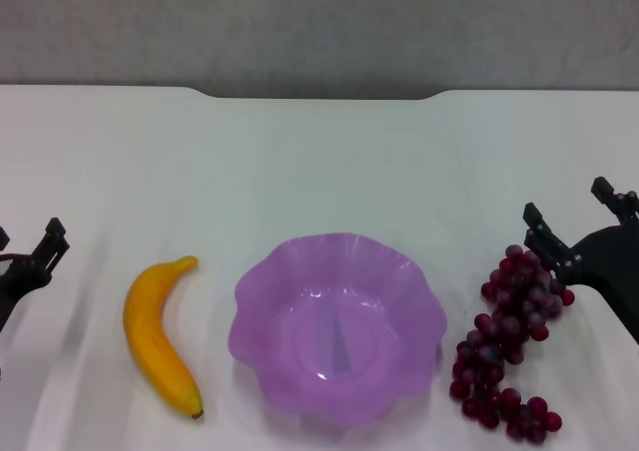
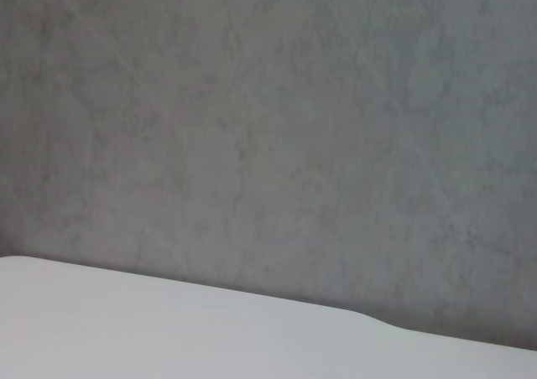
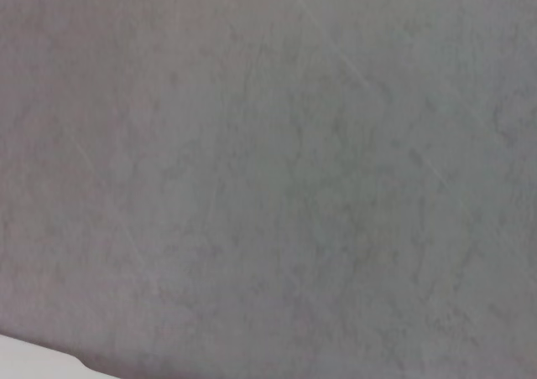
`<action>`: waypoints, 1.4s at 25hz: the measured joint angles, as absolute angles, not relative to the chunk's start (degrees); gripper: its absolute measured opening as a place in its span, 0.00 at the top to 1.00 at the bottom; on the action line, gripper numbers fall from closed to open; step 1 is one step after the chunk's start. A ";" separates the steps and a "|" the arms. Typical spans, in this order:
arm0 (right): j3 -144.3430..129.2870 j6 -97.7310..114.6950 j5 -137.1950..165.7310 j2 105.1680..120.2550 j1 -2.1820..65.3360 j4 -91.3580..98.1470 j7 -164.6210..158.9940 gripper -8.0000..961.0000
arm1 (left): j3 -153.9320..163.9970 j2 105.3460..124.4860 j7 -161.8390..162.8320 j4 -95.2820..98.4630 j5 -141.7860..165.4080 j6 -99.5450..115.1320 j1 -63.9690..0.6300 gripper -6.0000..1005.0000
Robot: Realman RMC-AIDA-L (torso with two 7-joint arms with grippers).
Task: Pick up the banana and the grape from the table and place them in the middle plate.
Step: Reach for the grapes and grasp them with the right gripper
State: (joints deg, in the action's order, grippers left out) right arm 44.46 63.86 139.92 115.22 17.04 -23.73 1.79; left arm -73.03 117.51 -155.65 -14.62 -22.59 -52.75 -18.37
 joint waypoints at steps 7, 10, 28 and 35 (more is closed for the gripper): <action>44.38 63.86 139.95 115.14 17.22 -23.64 1.15 0.07 | -73.04 117.51 -155.65 -14.56 -22.59 -52.73 -18.33 0.20; 44.38 63.86 139.92 115.14 17.23 -23.60 1.15 0.07 | -73.11 117.52 -155.65 -14.49 -22.59 -52.73 -18.31 0.20; 49.43 46.01 140.43 110.27 11.58 -44.96 1.89 0.07 | -73.56 117.42 -155.65 -14.13 -22.59 -52.73 -17.06 0.20; 64.22 10.74 144.60 108.80 6.03 -68.15 6.03 0.07 | -73.61 117.33 -155.74 -14.13 -22.59 -52.71 -17.02 0.20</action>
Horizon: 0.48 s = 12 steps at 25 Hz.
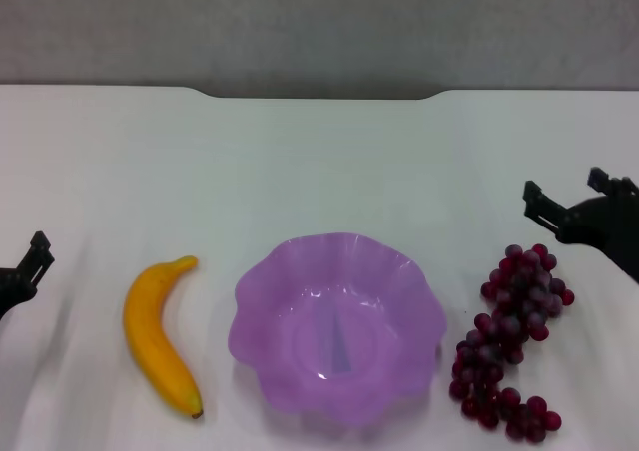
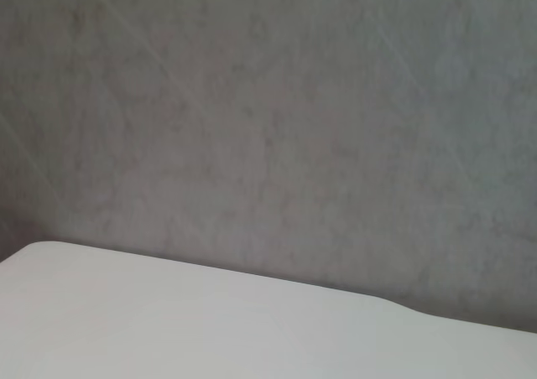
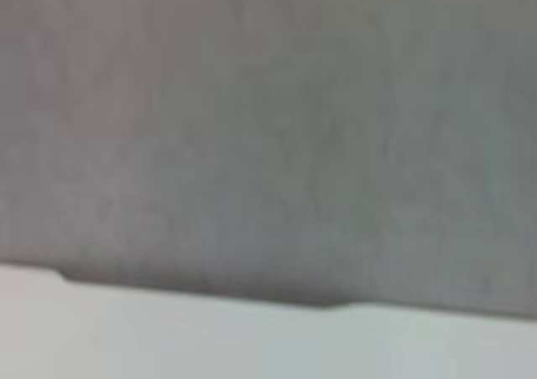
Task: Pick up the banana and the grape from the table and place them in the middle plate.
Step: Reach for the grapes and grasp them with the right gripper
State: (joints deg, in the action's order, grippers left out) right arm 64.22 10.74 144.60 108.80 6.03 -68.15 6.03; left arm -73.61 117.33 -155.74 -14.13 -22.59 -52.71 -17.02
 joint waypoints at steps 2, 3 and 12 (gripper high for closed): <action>69.55 -2.74 144.93 110.58 5.77 -73.66 8.45 0.07 | -73.59 117.33 -155.76 -14.13 -22.58 -52.69 -17.06 0.20; 72.11 -9.05 144.97 111.86 5.89 -75.65 10.13 0.07 | -73.60 117.33 -155.76 -14.14 -22.58 -52.69 -17.10 0.20; 79.81 -38.11 143.36 114.44 12.99 -80.34 10.96 0.08 | -73.54 117.35 -155.75 -14.15 -22.59 -52.43 -17.65 0.20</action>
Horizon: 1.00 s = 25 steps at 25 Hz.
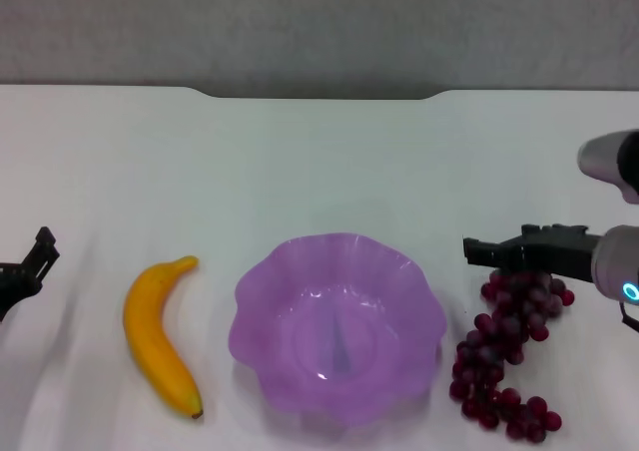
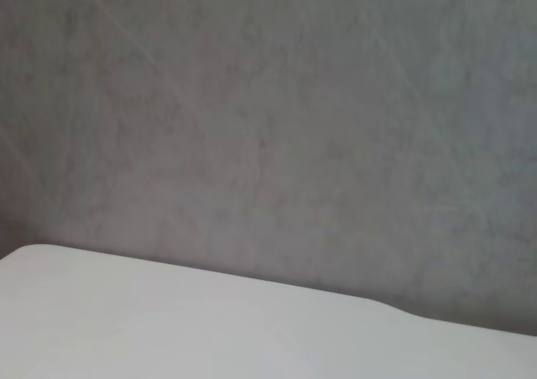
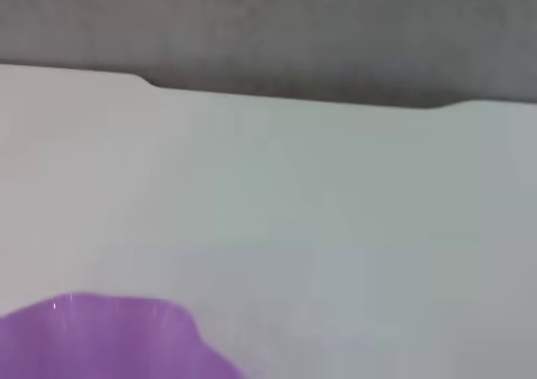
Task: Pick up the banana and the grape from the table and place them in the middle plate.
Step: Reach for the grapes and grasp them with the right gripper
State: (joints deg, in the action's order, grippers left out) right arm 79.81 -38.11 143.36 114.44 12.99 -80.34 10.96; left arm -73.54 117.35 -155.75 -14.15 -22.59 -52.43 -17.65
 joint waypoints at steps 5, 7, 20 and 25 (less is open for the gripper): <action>80.88 -37.67 142.95 114.45 12.99 -79.60 10.36 0.07 | -73.50 117.42 -155.74 -14.15 -22.58 -52.06 -17.95 0.21; 80.99 -36.25 142.90 114.51 12.51 -78.91 9.60 0.07 | -73.57 117.42 -155.74 -14.15 -22.58 -51.80 -17.97 0.21; 82.50 -36.21 140.46 114.51 14.12 -70.33 5.68 0.07 | -73.57 117.42 -155.80 -14.26 -22.58 -51.74 -18.16 0.21; 82.53 -35.67 140.45 114.60 14.67 -68.09 5.69 0.08 | -73.57 117.43 -155.78 -14.31 -22.58 -51.75 -18.24 0.21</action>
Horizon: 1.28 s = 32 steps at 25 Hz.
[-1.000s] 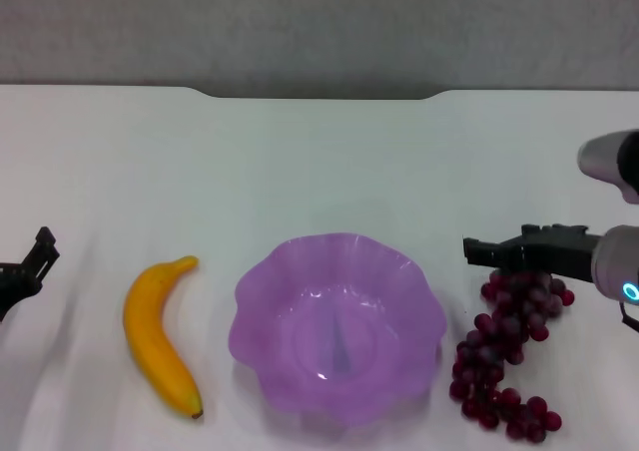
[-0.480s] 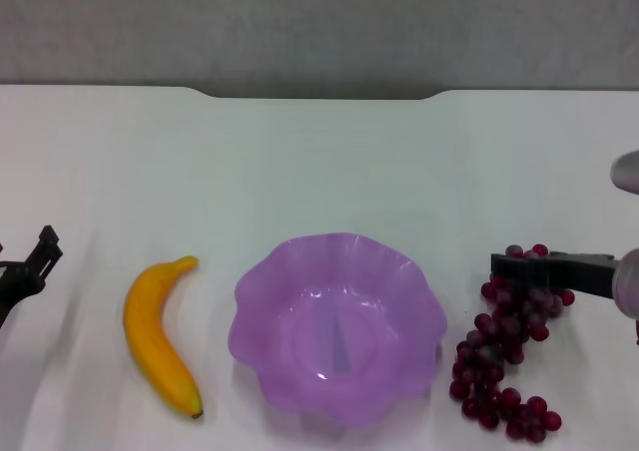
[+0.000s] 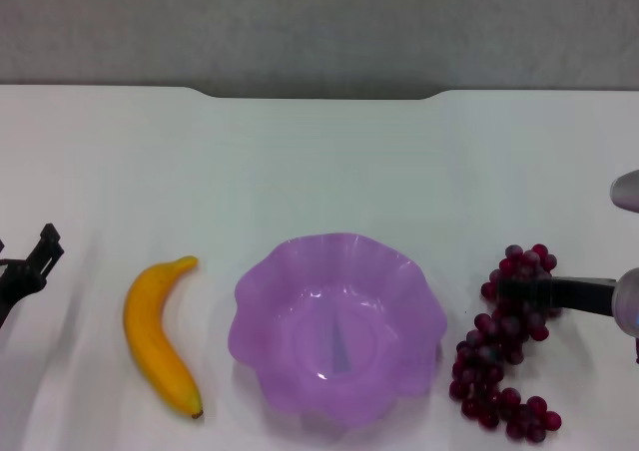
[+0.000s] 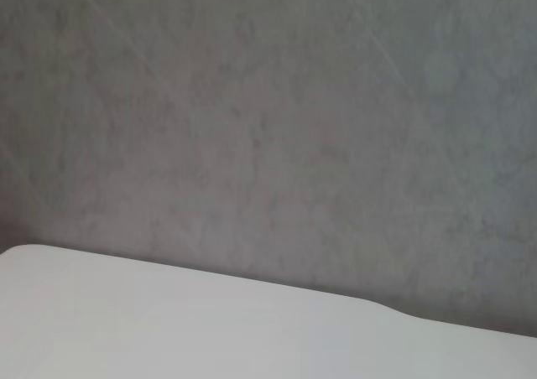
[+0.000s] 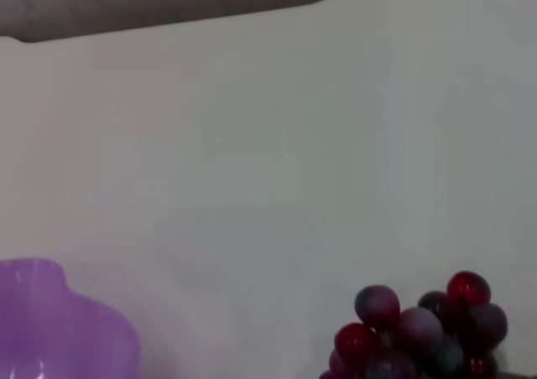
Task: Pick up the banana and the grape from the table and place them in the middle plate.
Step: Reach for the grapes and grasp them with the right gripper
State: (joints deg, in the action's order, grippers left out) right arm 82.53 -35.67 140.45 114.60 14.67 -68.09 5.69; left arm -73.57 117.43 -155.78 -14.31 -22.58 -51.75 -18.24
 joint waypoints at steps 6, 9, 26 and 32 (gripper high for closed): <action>81.87 -33.98 139.19 114.69 15.97 -64.80 6.13 0.07 | -73.57 117.42 -155.76 -14.22 -22.58 -51.77 -18.25 0.21; 81.35 -33.02 138.15 114.65 16.75 -63.06 6.53 0.07 | -73.57 117.42 -155.75 -14.23 -22.58 -51.77 -18.24 0.21; 78.95 -28.82 133.88 114.72 19.09 -56.18 10.11 0.14 | -73.47 117.42 -155.74 -14.53 -22.58 -51.77 -18.19 0.21; 78.84 -28.33 134.17 114.65 19.15 -55.99 10.23 0.18 | -73.48 117.42 -155.74 -14.50 -22.58 -51.76 -18.19 0.21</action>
State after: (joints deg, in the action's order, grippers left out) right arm 78.84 -28.34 134.17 114.65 19.15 -55.99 10.23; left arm -73.48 117.42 -155.74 -14.50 -22.58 -51.76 -18.19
